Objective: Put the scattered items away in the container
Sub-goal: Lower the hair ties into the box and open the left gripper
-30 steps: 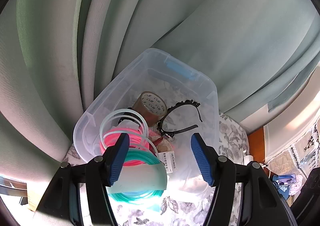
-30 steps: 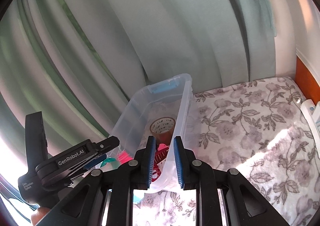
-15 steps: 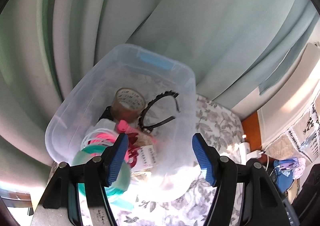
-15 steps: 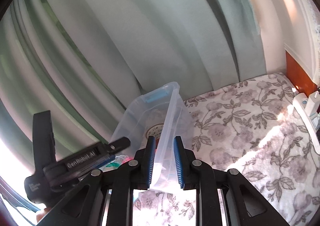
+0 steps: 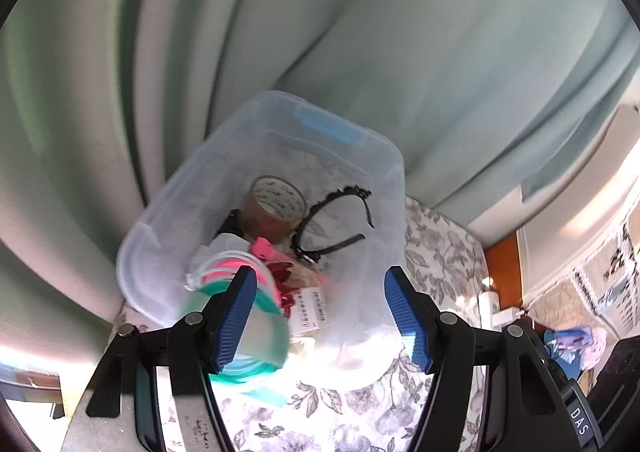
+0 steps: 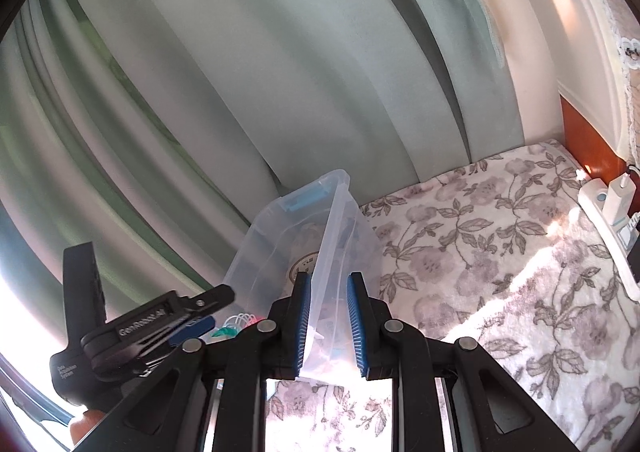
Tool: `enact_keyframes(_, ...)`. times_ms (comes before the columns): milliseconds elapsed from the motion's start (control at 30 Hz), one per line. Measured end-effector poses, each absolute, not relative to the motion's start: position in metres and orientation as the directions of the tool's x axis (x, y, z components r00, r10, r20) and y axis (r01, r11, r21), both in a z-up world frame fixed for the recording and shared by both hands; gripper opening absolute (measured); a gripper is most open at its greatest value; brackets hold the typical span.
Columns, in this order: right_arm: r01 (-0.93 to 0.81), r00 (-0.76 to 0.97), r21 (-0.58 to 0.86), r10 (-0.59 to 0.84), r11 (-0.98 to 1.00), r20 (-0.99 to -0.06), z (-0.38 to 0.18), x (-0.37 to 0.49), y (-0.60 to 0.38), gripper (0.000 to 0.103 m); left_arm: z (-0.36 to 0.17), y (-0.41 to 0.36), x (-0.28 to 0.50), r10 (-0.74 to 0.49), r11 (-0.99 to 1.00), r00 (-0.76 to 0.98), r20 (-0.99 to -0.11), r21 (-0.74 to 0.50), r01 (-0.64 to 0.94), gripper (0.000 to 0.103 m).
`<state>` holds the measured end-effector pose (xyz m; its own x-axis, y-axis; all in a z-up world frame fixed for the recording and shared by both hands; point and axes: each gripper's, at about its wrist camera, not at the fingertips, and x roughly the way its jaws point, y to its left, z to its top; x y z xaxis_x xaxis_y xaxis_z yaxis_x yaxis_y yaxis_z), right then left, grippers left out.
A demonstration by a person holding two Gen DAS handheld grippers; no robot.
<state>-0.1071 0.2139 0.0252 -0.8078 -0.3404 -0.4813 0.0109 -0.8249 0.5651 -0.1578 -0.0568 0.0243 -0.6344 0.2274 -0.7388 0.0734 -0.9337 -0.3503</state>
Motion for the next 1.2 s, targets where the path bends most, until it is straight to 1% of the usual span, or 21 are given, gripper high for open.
enact_keyframes(300,0.035,-0.81,0.561,-0.353,-0.827,-0.469,0.033,-0.093,0.209,0.022,0.024,-0.091,-0.144,0.235,-0.912,-0.635,-0.736,-0.393,0.118,0.067)
enact_keyframes(467,0.049,-0.807,0.558,-0.362,-0.828,-0.467,0.037,-0.085,0.203,0.022,0.022,-0.099,-0.135,0.248,-0.911,-0.632,-0.734,-0.398,0.105,0.067)
enact_keyframes(600,0.064,-0.81,0.554,-0.367,-0.83,-0.457,0.042,-0.078,0.198,0.022,0.021,-0.1,-0.129,0.287,-0.906,-0.631,-0.721,-0.418,0.066,0.067)
enact_keyframes(667,0.072,-0.812,0.548,-0.368,-0.833,-0.453,0.044,-0.075,0.196,0.022,0.02,-0.096,-0.125,0.283,-0.917,-0.634,-0.719,-0.397,0.042,0.067)
enact_keyframes(767,0.075,-0.814,0.543,-0.366,-0.837,-0.451,0.047,-0.071,0.194,0.022,0.016,-0.086,-0.119,0.257,-0.943,-0.632,-0.731,-0.331,-0.001,0.067)
enact_keyframes(867,0.078,-0.812,0.543,-0.369,-0.836,-0.452,0.048,-0.069,0.194,0.022,0.007,-0.081,-0.118,0.216,-0.961,-0.626,-0.75,-0.277,0.0,0.067)
enact_keyframes(1067,0.082,-0.809,0.535,-0.37,-0.841,-0.457,0.049,-0.066,0.19,0.022,0.0,-0.076,-0.118,0.206,-0.968,-0.626,-0.752,-0.252,-0.015,0.067)
enact_keyframes(1200,0.083,-0.808,0.534,-0.371,-0.841,-0.458,0.049,-0.066,0.19,0.022,-0.005,-0.07,-0.119,0.169,-0.979,-0.628,-0.759,-0.204,-0.017,0.067)
